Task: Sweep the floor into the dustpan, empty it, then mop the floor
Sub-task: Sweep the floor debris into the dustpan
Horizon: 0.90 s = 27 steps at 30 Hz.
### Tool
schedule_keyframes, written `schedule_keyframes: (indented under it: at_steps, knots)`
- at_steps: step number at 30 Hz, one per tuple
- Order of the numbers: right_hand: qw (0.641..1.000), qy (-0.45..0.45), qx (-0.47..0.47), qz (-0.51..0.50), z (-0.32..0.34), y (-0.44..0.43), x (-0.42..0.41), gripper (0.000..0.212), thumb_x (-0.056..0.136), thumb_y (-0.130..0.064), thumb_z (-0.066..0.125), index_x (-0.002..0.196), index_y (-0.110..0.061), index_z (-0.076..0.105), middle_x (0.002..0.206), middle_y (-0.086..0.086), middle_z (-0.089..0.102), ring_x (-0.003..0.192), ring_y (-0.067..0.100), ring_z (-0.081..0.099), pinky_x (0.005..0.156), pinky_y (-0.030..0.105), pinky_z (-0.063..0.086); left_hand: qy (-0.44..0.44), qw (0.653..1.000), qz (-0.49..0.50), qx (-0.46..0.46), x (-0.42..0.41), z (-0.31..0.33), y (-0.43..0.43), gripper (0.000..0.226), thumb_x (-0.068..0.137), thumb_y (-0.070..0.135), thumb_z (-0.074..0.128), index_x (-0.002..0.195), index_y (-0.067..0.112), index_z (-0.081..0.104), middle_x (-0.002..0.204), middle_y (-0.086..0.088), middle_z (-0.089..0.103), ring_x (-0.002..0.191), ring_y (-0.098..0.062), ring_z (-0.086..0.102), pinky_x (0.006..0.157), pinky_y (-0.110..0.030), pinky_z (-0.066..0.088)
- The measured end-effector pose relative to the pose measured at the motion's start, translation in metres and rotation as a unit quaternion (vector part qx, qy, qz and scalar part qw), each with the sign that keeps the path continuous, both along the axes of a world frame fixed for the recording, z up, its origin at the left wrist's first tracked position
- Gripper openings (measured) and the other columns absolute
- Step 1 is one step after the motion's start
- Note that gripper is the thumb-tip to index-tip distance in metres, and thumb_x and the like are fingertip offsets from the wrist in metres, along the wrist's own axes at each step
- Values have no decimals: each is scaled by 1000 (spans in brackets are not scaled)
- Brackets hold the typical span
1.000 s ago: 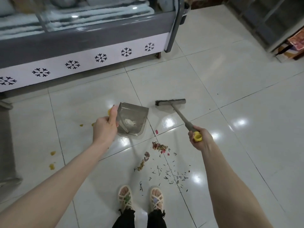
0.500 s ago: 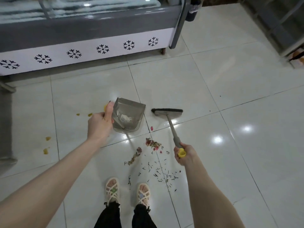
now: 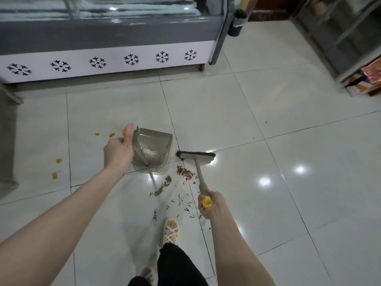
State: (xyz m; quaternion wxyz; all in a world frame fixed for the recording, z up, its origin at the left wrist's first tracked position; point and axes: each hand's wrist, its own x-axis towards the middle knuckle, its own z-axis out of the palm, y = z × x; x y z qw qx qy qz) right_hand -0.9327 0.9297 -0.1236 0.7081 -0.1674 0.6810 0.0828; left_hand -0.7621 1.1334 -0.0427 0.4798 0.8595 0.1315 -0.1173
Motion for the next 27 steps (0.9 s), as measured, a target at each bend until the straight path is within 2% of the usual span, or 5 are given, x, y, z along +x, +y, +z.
schedule_keyframes:
  at_steps: [6, 15, 18, 23, 27]
  knots:
    - [1000, -8, 1, 0, 1, 51, -45, 16, 93, -13, 55, 105, -4, 52, 65, 10, 52, 24, 14, 44, 29, 15, 37, -17, 1000, -8, -7, -50, 10, 41, 71, 88, 68, 34, 55, 7, 49, 49, -7, 48, 52, -25, 47, 62, -33, 42]
    - [997, -60, -47, 19, 18, 114, -124, 14, 93, -8, 53, 106, -3, 52, 61, 8, 46, 26, 11, 42, 29, 14, 36, -12, 999, -25, 15, -133, 10, 103, 72, 87, 69, 35, 59, 5, 51, 57, -13, 52, 59, -28, 49, 64, -37, 44]
    - [993, -79, -77, 44, 28, 114, -141, 10, 89, -9, 61, 95, -4, 55, 50, 5, 46, 29, 11, 44, 29, 15, 37, -8, 1000, -23, 18, -154, 14, 114, 71, 89, 67, 35, 56, 6, 50, 54, -11, 50, 58, -27, 48, 61, -32, 38]
    - [987, -95, -105, 74, 45, 105, -172, 12, 83, -7, 65, 77, -8, 55, 67, 6, 49, 34, 10, 46, 30, 13, 37, 12, 1000, -19, 7, -188, 18, 122, 71, 89, 68, 34, 59, 6, 51, 53, -11, 49, 47, -26, 46, 48, -29, 35]
    - [982, -87, -135, 99, 57, 88, -191, 14, 82, -2, 63, 79, -7, 51, 56, 7, 47, 31, 11, 46, 30, 12, 36, 11, 1000, -21, -5, -219, 21, 126, 70, 89, 68, 34, 58, 8, 50, 52, -7, 50, 49, -25, 46, 54, -30, 38]
